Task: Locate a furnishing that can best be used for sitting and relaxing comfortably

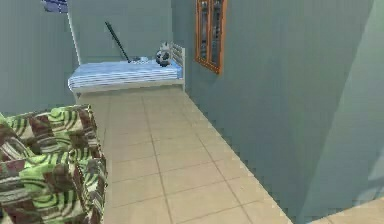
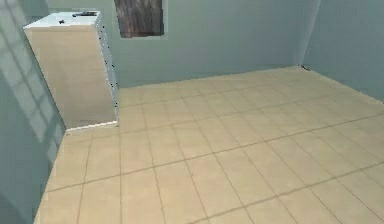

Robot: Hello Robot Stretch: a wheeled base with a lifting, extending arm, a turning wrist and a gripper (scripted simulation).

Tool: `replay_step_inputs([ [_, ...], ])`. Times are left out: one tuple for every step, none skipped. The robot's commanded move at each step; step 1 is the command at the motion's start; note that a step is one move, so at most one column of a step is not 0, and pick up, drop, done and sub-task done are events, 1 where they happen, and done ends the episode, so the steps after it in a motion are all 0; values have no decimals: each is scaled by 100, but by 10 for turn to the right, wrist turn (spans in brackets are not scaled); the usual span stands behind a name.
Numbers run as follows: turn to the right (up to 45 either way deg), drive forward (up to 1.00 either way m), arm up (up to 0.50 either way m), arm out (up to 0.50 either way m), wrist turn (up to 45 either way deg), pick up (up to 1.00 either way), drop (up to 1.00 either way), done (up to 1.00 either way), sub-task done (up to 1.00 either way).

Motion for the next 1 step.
replay_step_inputs([
  [0,15,0,0,0,0,0,0,0],
])
